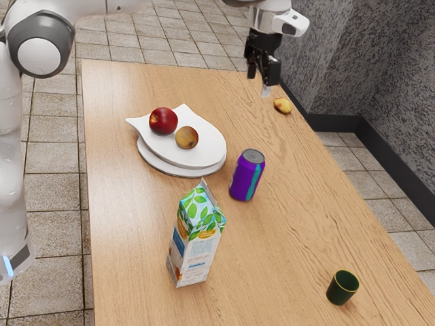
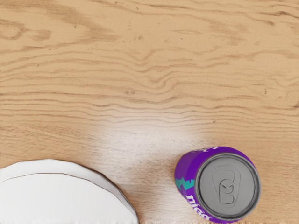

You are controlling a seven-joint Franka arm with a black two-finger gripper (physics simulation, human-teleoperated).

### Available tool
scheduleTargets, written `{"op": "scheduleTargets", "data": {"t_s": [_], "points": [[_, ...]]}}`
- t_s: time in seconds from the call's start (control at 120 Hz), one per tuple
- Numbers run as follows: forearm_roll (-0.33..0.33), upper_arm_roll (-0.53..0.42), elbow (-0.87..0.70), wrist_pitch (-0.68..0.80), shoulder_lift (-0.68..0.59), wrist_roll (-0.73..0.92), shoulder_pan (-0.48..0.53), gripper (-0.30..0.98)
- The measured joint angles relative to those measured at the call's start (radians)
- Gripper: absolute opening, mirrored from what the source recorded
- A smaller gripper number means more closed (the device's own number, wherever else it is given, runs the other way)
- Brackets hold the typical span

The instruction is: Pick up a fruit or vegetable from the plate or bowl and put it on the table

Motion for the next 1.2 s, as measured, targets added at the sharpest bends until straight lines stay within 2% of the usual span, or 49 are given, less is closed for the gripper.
{"op": "scheduleTargets", "data": {"t_s": [0.333, 0.4, 0.667, 0.917, 1.2], "points": [[0.047, -0.003, 0.013, -0.054, -0.001, 0.003, -0.006, 0.69], [0.075, -0.017, 0.006, -0.073, -0.003, 0.017, 0.002, 0.69], [0.121, -0.028, -0.251, 0.003, -0.040, 0.195, -0.028, 0.69], [0.143, -0.027, -0.467, 0.091, -0.158, 0.376, -0.013, 0.69], [0.147, 0.052, -0.650, 0.193, -0.268, 0.532, -0.002, 0.69]]}}
